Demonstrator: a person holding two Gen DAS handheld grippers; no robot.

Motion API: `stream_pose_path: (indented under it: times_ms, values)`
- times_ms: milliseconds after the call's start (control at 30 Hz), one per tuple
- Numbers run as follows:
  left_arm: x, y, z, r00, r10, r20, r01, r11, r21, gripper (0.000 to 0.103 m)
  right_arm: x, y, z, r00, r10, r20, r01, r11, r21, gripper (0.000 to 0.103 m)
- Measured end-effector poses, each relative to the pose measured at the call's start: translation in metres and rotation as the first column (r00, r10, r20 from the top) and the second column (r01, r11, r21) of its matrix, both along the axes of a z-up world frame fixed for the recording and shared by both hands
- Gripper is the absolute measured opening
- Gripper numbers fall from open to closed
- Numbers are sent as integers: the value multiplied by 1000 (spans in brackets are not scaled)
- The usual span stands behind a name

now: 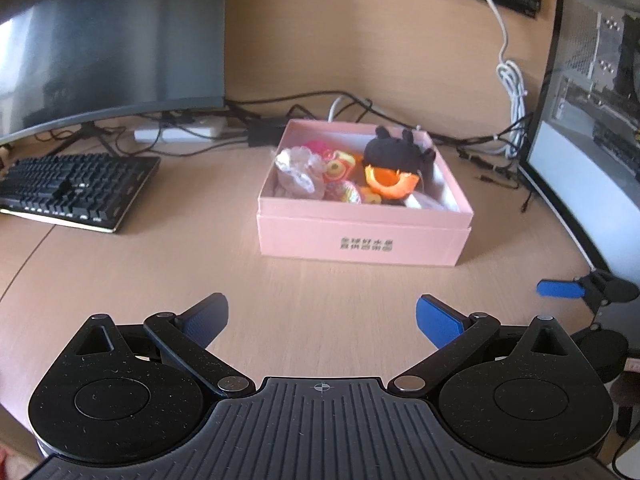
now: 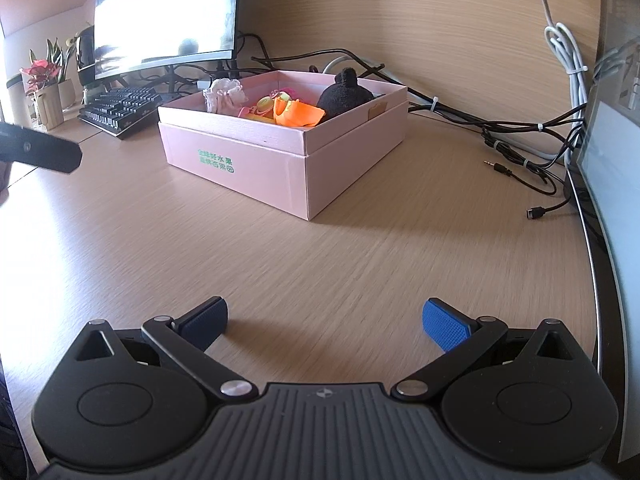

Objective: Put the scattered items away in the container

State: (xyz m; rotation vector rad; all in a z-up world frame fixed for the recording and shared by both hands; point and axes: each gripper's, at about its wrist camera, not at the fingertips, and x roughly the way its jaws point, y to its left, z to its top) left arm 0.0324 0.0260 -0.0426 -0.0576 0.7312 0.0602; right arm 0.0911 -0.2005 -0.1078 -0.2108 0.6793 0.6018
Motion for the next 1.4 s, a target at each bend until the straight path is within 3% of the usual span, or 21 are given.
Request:
stream_pose_path:
  times_ms: [233,600,933,1200,1400]
  values:
    - [-4,6,1,1000,-1,-9,1,1000,-21,102,0,0,0,1000,0,0,0,1000,0,103]
    - [-17,5,15,996,-43,74,43,999,5,102,1,0,0,1000,-4,0,4,1000,0,103]
    - [-25,9,20,992,-71,108,74,997,-26,103,2,0,0,1000,3,-1,-3,1000,1,103]
    - [-22,14,15,992,-91,89,98,991,-87,103,2,0,0,1000,6,0,-6,1000,-1,103]
    - [-24,10,17,994,-76,81,77,997,-17,103,5,-4,0,998,68,-1,-68,998,0,103]
